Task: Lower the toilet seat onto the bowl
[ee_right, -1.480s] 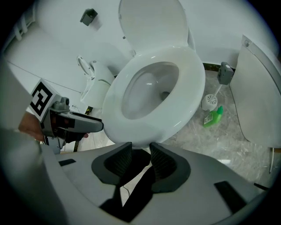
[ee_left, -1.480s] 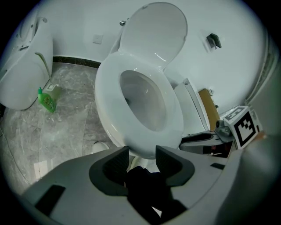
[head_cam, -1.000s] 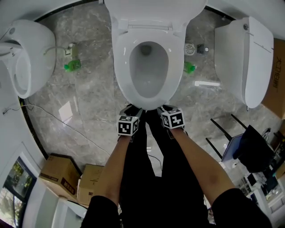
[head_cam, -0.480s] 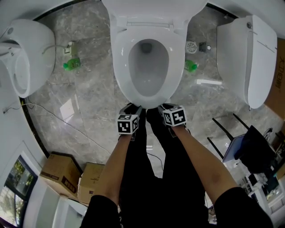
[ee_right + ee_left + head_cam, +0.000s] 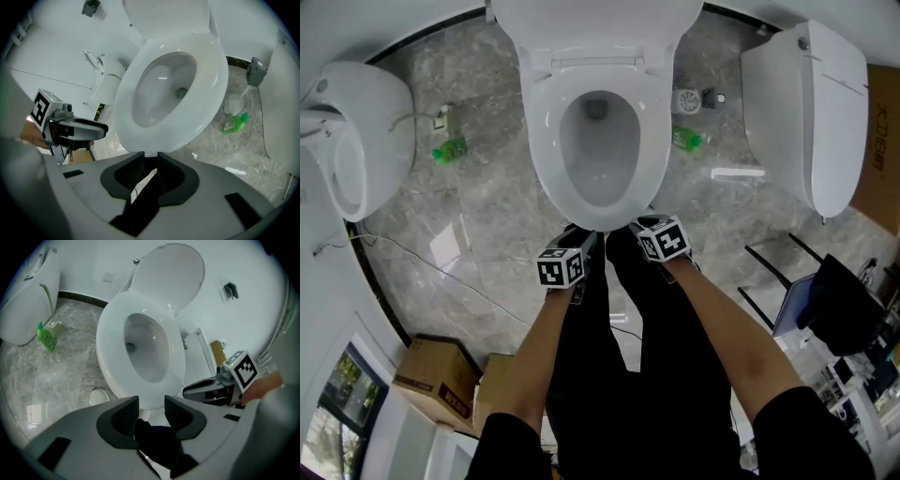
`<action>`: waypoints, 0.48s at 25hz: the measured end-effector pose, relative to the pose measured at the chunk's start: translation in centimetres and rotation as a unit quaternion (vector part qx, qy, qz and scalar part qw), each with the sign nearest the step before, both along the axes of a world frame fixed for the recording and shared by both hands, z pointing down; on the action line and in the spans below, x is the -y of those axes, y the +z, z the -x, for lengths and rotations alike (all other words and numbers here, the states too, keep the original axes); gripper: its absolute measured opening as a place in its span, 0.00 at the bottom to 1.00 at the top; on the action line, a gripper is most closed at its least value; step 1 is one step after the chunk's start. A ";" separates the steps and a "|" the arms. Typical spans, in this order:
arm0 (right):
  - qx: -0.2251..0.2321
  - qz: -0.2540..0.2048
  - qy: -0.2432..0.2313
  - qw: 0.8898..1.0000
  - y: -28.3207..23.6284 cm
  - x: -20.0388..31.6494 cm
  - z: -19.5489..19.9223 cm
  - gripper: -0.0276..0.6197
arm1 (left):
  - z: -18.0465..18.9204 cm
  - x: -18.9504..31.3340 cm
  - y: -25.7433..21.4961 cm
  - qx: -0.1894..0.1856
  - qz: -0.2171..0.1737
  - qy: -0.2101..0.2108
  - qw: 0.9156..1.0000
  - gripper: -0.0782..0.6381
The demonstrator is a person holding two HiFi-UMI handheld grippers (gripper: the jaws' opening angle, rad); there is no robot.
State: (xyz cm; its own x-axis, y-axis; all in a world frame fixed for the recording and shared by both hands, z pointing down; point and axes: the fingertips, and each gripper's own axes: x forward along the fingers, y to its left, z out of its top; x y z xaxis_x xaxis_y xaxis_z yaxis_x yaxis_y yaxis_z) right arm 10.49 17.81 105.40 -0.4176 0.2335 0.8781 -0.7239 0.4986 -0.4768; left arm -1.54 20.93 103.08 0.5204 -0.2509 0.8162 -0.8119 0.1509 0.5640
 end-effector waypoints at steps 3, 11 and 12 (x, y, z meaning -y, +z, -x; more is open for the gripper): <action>0.007 -0.015 0.027 0.999 -3.3 1.9 -0.1 0.19 | -0.2 2.1 -3.9 -0.020 -0.025 -0.037 0.999 0.35; 0.092 -0.078 0.101 0.988 -18.2 4.7 -1.1 0.19 | -1.0 7.7 -19.1 -0.039 -0.136 -0.077 0.987 0.21; 0.097 -0.092 0.113 0.985 -20.2 5.0 -1.6 0.19 | -1.1 7.9 -21.1 -0.033 -0.147 -0.074 0.986 0.17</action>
